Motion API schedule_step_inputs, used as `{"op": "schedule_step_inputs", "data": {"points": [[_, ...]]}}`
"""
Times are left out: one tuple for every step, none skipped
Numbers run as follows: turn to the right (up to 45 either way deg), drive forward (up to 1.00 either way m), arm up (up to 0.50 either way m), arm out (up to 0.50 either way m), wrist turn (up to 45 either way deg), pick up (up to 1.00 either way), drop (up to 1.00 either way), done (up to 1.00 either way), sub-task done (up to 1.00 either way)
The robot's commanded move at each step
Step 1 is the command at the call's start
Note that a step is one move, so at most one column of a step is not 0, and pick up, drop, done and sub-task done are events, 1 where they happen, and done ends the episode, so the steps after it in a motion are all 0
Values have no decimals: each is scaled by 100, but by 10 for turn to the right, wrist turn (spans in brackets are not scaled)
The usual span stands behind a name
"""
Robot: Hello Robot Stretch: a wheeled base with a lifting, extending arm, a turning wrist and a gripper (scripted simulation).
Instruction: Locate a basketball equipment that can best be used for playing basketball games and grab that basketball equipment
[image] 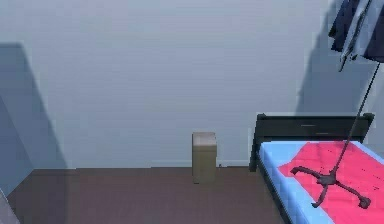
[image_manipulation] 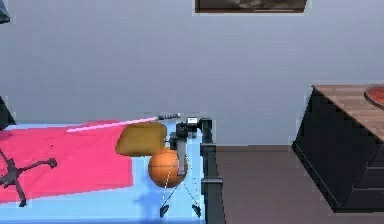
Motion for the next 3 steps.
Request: {"op": "schedule_step_inputs", "data": {"points": [[0,0,0,0,450,0,0,0,0],[0,0,0,0,450,0,0,0,0],[0,0,0,0,450,0,0,0,0]]}}
